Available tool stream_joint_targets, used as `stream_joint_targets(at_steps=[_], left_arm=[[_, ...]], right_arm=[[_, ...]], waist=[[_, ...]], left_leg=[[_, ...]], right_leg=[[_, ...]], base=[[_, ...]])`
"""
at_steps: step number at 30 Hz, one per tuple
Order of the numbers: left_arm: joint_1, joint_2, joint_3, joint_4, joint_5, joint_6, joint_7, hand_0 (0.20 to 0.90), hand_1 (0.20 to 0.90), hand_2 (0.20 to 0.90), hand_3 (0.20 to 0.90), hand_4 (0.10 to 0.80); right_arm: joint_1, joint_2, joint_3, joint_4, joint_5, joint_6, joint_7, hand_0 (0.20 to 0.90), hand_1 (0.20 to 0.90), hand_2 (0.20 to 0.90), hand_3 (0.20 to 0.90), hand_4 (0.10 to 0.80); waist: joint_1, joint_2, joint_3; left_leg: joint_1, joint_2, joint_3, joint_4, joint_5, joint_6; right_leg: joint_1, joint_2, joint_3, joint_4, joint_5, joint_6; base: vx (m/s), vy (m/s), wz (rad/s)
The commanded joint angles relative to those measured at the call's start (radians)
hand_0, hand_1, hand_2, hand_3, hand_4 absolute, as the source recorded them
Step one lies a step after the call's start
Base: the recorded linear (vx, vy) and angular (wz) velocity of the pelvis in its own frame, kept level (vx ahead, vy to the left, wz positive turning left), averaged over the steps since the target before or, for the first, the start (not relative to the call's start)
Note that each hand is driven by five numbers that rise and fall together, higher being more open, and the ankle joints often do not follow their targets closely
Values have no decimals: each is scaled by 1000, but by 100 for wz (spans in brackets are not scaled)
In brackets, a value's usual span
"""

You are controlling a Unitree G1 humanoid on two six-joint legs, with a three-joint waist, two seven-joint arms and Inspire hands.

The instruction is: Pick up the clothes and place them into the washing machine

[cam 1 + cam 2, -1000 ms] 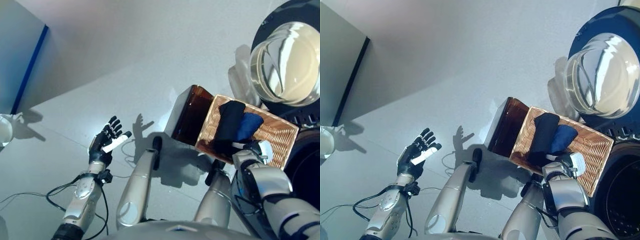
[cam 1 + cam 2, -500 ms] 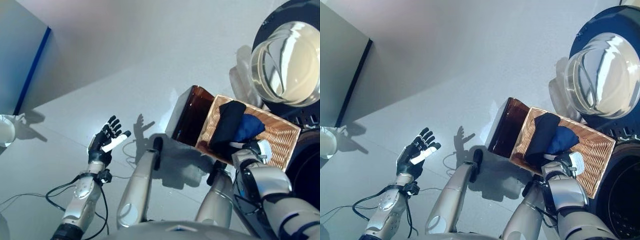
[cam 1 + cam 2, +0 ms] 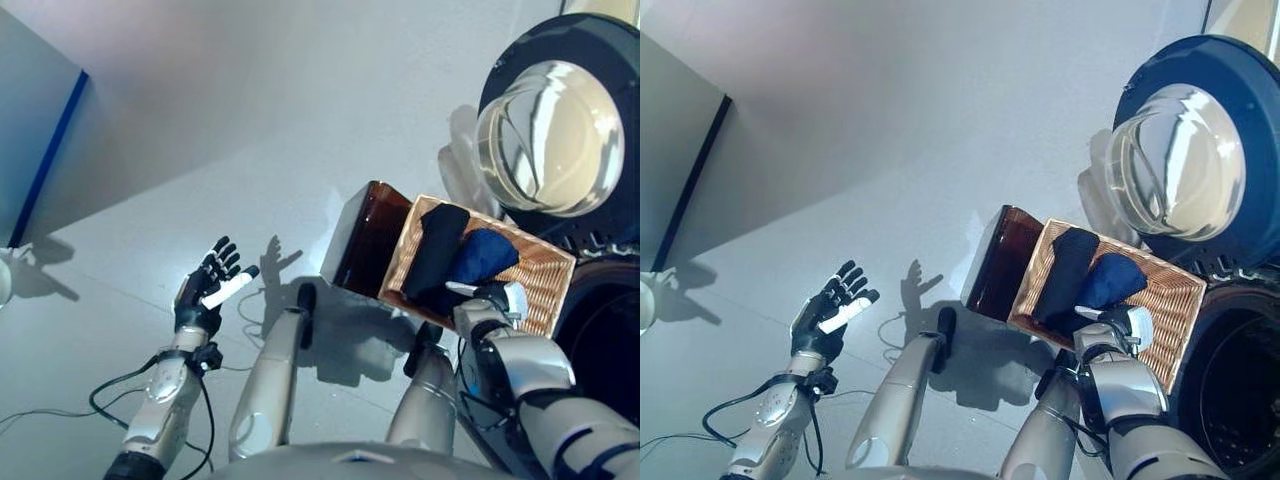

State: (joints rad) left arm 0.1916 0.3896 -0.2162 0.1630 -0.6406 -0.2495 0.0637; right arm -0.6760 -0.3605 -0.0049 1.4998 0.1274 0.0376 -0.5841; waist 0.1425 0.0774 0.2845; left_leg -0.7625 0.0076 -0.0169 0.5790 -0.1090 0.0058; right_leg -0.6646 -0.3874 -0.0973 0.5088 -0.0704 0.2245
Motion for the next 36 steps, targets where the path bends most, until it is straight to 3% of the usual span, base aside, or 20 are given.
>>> stream_joint_targets(at_steps=[1, 13, 19, 20, 36], left_arm=[[3, 40, 75, -59, -8, -117, -3, 900, 900, 900, 900, 800], [-4, 12, 85, 0, 0, -109, -15, 900, 900, 900, 900, 800], [-2, -9, 112, 20, 2, -109, -8, 900, 900, 900, 900, 800], [-1, -19, 113, 37, 0, -106, -6, 900, 900, 900, 900, 800], [31, -50, 80, 35, -39, -95, -28, 900, 900, 900, 900, 800]], right_arm=[[24, -74, 0, -51, 34, -78, -24, 200, 200, 200, 200, 300], [122, -68, -22, -105, 64, -127, -9, 200, 200, 200, 200, 300], [204, -19, -136, -233, 286, -257, 26, 200, 200, 200, 200, 300], [231, 6, -195, -255, 406, -309, 48, 200, 200, 200, 200, 300], [221, 59, -508, -339, 997, -582, 142, 200, 200, 200, 200, 300]], waist=[[12, -21, -8], [-19, -88, -29], [-45, -109, -37], [-50, -106, -36], [-72, -39, -22]], left_leg=[[79, 64, -8, -98, 19, -92], [227, 79, -8, -255, 78, -112], [278, 93, -1, -295, 94, -117], [283, 95, -2, -287, 89, -117], [238, 102, -1, -228, 72, -124]], right_leg=[[78, 12, 6, -119, 121, -25], [269, 23, -45, -325, 199, -11], [309, 31, -47, -355, 206, -9], [311, 32, -44, -345, 199, -10], [250, 29, -18, -274, 157, -19]], base=[[14, -35, -12], [38, -49, -6], [25, -22, -6], [0, 1, -7], [-15, 9, -2]])
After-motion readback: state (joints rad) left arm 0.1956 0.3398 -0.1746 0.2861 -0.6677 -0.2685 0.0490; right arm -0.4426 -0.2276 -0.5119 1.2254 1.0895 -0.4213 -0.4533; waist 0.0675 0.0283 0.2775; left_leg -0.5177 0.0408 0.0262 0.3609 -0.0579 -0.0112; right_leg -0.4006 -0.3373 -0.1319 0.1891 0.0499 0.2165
